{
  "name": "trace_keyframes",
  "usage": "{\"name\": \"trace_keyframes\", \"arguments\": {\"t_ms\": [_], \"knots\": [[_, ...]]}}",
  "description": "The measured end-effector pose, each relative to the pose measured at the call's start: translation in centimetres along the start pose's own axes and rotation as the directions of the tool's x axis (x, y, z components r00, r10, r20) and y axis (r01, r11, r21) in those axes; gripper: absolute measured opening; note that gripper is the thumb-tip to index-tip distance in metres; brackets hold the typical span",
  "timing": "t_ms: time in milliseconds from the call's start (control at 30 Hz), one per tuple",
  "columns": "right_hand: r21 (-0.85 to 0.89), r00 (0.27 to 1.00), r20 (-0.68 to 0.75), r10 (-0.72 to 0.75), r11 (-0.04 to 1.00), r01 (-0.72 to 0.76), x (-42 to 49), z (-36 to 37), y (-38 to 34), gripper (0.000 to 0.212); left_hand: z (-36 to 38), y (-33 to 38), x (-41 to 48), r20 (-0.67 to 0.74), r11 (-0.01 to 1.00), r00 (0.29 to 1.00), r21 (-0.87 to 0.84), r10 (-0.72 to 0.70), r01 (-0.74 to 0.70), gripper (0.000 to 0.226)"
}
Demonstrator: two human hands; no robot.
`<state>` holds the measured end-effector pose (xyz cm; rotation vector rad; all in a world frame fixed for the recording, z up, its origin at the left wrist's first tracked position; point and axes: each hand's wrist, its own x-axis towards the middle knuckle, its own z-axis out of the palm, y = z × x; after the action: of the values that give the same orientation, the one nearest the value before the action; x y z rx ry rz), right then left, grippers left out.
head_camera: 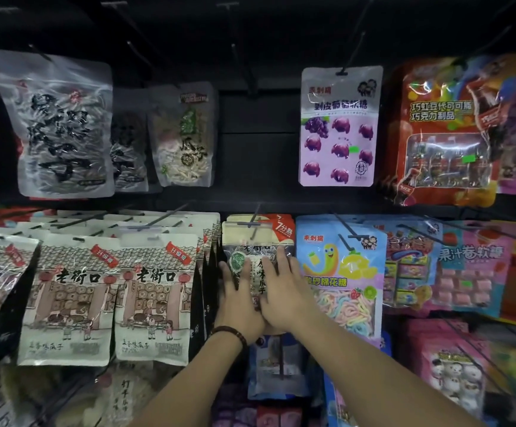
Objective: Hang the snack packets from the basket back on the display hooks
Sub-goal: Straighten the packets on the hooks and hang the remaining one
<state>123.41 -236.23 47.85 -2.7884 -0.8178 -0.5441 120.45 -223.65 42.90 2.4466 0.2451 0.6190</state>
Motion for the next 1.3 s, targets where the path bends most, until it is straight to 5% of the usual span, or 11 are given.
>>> {"name": "trace_keyframes", "arguments": {"t_ms": [300,467,567,667,767,967,1300], "knots": [[-0.006,0.999,0.029,-0.015,1.0,0.015,-1.1,0.3,0.0,0.092,-0.5,0.5,-1.9,0.019,0.999,1.0,0.035,0.018,-0.019,0.119],[0.063,0.998,-0.01,-0.055,0.996,0.056,-2.3,-0.1,-2.0,0.087,-3.4,0.9,-5.9,0.034,0.999,0.998,0.0,0.051,-0.051,0.094],[0.134,0.995,-0.035,-0.098,0.986,0.102,-3.2,-0.2,-4.4,0.077,-6.3,-0.1,-8.4,-0.078,0.985,0.982,0.025,0.171,-0.17,0.06],[0.148,0.974,-0.127,-0.19,0.967,0.208,-4.2,-0.2,-7.1,0.063,-9.5,-2.7,-9.7,-0.263,0.938,0.927,0.29,0.267,-0.188,0.036],[0.107,0.951,-0.113,-0.288,0.948,0.3,-4.6,0.2,-9.4,0.069,-11.8,-6.0,-10.1,-0.31,0.882,0.923,0.467,0.23,-0.063,0.07],[-0.025,0.912,-0.052,-0.408,0.913,0.407,-4.3,1.9,-12.9,0.097,-12.7,-11.5,-9.3,-0.108,0.8,0.994,0.597,0.007,0.059,0.144],[-0.046,0.938,-0.01,-0.346,0.937,0.345,-1.0,3.6,-13.8,0.119,-12.7,-13.4,-5.2,-0.101,0.776,0.994,0.63,0.041,0.032,0.144]]}}
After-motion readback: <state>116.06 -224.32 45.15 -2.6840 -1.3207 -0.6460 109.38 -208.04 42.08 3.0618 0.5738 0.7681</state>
